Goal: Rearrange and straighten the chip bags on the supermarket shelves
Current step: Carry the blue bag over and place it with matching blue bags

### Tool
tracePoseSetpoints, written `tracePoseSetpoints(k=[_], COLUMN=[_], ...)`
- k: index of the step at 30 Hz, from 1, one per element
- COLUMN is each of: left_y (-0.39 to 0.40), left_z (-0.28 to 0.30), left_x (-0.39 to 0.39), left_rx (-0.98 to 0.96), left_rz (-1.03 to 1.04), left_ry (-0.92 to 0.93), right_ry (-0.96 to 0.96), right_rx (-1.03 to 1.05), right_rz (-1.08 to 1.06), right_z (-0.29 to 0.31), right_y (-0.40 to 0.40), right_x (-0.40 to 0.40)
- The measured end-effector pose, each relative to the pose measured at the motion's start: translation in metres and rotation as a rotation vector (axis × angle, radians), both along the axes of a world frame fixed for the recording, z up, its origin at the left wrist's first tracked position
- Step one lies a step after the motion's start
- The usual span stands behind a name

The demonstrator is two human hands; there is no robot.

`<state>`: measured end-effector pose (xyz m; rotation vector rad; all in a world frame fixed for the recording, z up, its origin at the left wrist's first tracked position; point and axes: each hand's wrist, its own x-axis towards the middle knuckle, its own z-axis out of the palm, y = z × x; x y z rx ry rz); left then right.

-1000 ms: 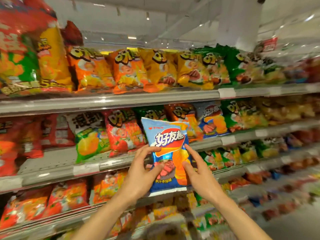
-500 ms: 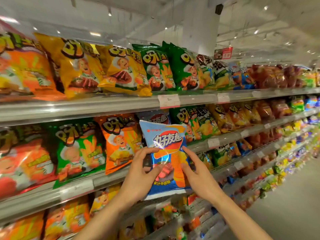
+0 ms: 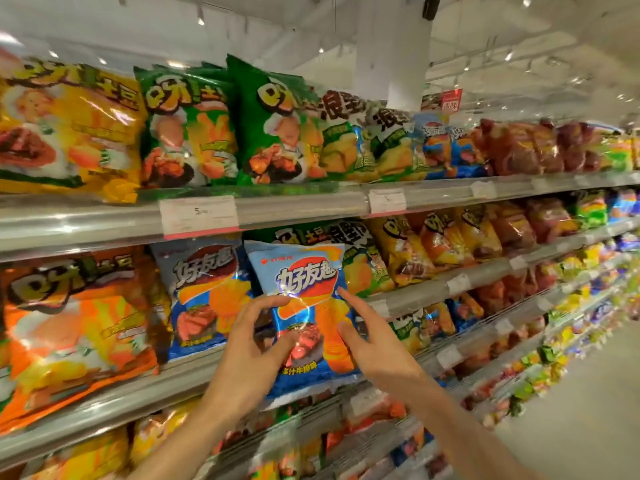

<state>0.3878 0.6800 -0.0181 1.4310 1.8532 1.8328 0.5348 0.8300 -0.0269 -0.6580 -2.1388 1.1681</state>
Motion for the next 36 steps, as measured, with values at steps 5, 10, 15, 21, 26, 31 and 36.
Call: tracePoseSetpoints(k=[5,10,15,21,26,31,36], left_y=[0.067,0.139,0.189,0.218,0.242,0.287,0.336], left_z=[-0.004,-0.007,0.003,0.012,0.017,0.014,0.013], left_x=[0.039,0.09,0.131,0.149,0.141,0.153,0.168], left_rx=[-0.009,-0.011,-0.015,-0.021,-0.003,0.018,-0.014], left_rz=[0.099,0.228,0.276,0.287,0.282,0.213,0.189], left_ry=[0.012,0.017,-0.051,-0.073,-0.002,0.004,0.009], right_ry=[0.013,0.009,-0.004,0.011,0.013,-0.019,-0.002], right_rx=[-0.006,-0.065,-0.034,-0.064,-0.022,0.015,0.035], right_rz=[0.048,0.16,0.243,0.295,0.288,0.203,0.17], right_z=[0.004,0.01,0.01,0.008,0.024,0.023,0.023], right_y=[0.069,0.143,0.21,0.249,0.267,0.303,0.354], right_x=[0.033,0.08,0.102,0.103,0.105,0.129,0.148])
